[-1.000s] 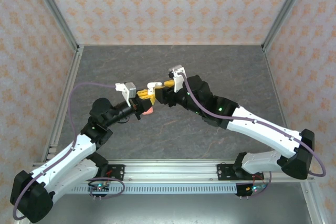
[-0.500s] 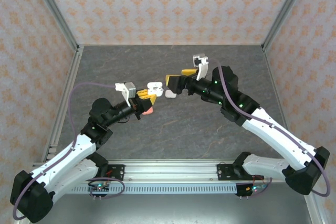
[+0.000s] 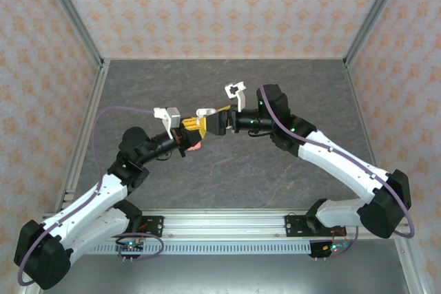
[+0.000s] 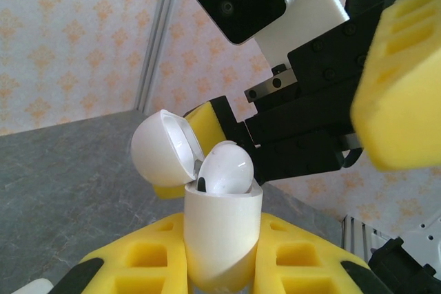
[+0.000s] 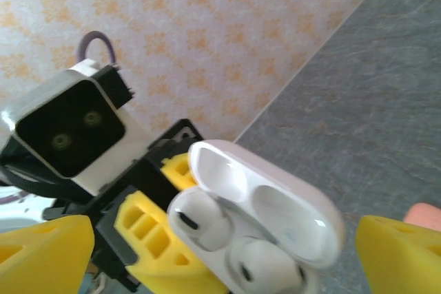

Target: Insert the wireless bluetooth earbuds into the charging case

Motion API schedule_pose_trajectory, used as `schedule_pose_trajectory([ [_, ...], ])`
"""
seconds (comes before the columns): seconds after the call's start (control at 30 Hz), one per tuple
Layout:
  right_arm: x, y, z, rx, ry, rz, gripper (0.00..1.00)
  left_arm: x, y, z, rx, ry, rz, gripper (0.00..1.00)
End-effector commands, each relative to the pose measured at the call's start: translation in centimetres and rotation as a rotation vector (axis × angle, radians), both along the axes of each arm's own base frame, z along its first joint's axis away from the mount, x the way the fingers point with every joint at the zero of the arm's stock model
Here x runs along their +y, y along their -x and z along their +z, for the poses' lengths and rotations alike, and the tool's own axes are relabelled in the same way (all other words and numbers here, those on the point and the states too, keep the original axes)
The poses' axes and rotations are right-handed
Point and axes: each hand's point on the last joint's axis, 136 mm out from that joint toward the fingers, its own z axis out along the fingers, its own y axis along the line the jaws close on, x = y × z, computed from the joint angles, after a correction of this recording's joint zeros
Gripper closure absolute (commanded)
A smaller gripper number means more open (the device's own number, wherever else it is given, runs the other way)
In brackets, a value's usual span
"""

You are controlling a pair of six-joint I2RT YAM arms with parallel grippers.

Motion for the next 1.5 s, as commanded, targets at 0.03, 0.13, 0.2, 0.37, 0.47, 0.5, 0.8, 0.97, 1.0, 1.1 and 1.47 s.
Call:
schedule_pose_trajectory([
  [0.03,0.0,1.3,5.1,-0.151,-0.110,0.056,0.04,-0.4,0.6,2.5,-0.059,0.031,-0.037,1.00],
  [0.13,-0.3,1.6,5.8,-0.197,-0.131,0.053,0.05,-0.6,0.6,2.1,-0.046,0.019,-0.042,1.00],
  [0.2,-0.6,2.0,6.3,-0.227,-0.149,0.058,0.05,-0.6,0.5,1.9,-0.036,0.010,-0.038,1.00],
  [0.37,-1.8,3.0,6.9,-0.285,-0.165,0.046,0.05,-0.5,0.0,1.1,-0.005,-0.007,-0.015,1.00],
  [0.47,-2.7,2.9,6.4,-0.288,-0.136,0.000,0.04,-0.5,-0.4,0.8,0.012,-0.009,-0.008,1.00],
  [0.5,-3.0,2.5,5.8,-0.283,-0.105,-0.030,0.03,-0.5,-0.5,0.7,0.022,-0.011,-0.003,1.00],
  [0.8,-13.9,-5.2,-3.4,-0.073,0.393,-0.703,0.01,0.5,-3.3,-7.2,0.391,-0.085,0.153,1.00],
  [0.97,-16.9,-5.5,-6.7,-0.015,0.460,-0.840,0.01,0.8,-4.6,-14.2,0.671,-0.092,0.254,1.00],
  [1.0,-17.2,-5.4,-7.1,-0.008,0.471,-0.850,0.01,0.7,-4.7,-15.2,0.704,-0.101,0.265,1.00],
  [1.1,-17.7,-5.3,-8.3,0.007,0.507,-0.862,0.01,-0.3,-5.1,-17.6,0.783,-0.138,0.278,1.00],
  [1.47,-18.6,-4.8,-9.9,0.014,0.589,-0.856,0.01,-5.3,-6.4,-22.9,0.935,-0.177,0.307,1.00],
])
